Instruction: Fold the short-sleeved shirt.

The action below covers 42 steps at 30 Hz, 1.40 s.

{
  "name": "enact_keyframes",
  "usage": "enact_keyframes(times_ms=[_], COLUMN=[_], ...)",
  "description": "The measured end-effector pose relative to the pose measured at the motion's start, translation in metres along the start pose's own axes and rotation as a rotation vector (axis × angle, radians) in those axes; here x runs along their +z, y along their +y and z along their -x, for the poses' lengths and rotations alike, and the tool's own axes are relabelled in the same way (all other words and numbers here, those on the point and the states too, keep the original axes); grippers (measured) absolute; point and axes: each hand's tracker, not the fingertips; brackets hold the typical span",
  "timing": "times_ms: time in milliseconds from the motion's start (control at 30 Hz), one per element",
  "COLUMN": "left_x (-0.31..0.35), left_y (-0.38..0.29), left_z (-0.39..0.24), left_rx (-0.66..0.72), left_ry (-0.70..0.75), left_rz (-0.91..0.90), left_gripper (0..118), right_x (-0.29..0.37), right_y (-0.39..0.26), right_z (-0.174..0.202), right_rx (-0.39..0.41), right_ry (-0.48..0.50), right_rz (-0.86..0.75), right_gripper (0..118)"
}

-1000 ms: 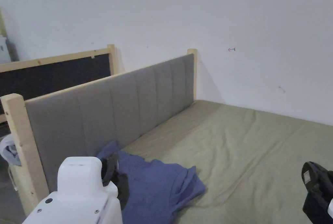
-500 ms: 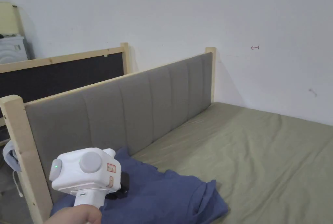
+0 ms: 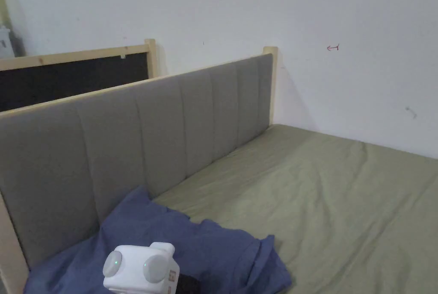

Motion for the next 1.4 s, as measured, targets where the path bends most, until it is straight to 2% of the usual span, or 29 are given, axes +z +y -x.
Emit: enact_keyframes(times_ms=[133,167,200,233,267,300,333,367,433,633,733,800,867,967,1100,1267,1400], left_x=[-0.001,0.002,0.010,0.020,0.032,0.042,0.047,0.051,0.067,0.168,0.227,0.269,0.315,0.377,0.448,0.496,0.500], left_y=[0.002,0.001,-0.002,-0.005,-0.008,-0.011,-0.013,-0.014,-0.014,0.003,0.010,0.016,0.018,0.023,0.022,0.012,0.000], left_z=[-0.003,-0.004,-0.004,-0.005,-0.006,-0.011,-0.012,-0.008,0.001,0.017,0.008,-0.005,-0.030,-0.070,-0.138,-0.235,-0.311], left_rx=[0.038,0.020,-0.001,-0.024,-0.051,-0.078,-0.105,-0.133,-0.117,-0.104,-0.187,-0.251,-0.274,-0.258,-0.360,-0.473,-0.556], left_ry=[0.015,0.023,0.021,0.039,0.040,0.073,0.096,0.116,0.034,-0.023,0.002,-0.047,-0.093,-0.276,-0.482,-0.721,-0.867], left_rz=[0.017,-0.001,-0.053,-0.117,-0.170,-0.191,-0.190,-0.164,-0.186,-0.410,-0.520,-0.589,-0.662,-0.766,-0.854,-0.873,-0.825], left_gripper=[118,115,103,81,41,8,1,1,1,1,1,1,1,1,1,1,1], right_x=[0.001,0.001,0.002,0.003,0.005,0.007,0.009,0.011,0.017,0.047,0.059,0.070,0.082,0.103,0.131,0.174,0.205], right_y=[0.001,0.002,0.004,0.005,0.007,0.009,0.010,0.013,0.017,0.026,0.029,0.031,0.034,0.038,0.045,0.044,0.038], right_z=[0.003,0.003,0.003,0.001,0.000,-0.001,-0.002,-0.004,-0.006,-0.018,-0.027,-0.033,-0.041,-0.054,-0.075,-0.114,-0.142], right_rx=[0.022,0.023,0.022,0.018,0.011,0.003,-0.003,-0.004,-0.002,-0.012,-0.031,-0.073,-0.120,-0.152,-0.174,-0.221,-0.202], right_ry=[0.007,0.010,0.012,0.016,0.020,0.026,0.029,0.030,0.027,0.024,0.040,0.035,0.018,-0.032,-0.106,-0.153,-0.238], right_rz=[0.001,-0.002,-0.004,-0.006,-0.007,-0.009,-0.012,-0.015,-0.023,-0.092,-0.115,-0.139,-0.183,-0.245,-0.288,-0.346,-0.387], right_gripper=[0,0,0,0,0,0,0,0,0,0,0,0,0,0,0,0,0])
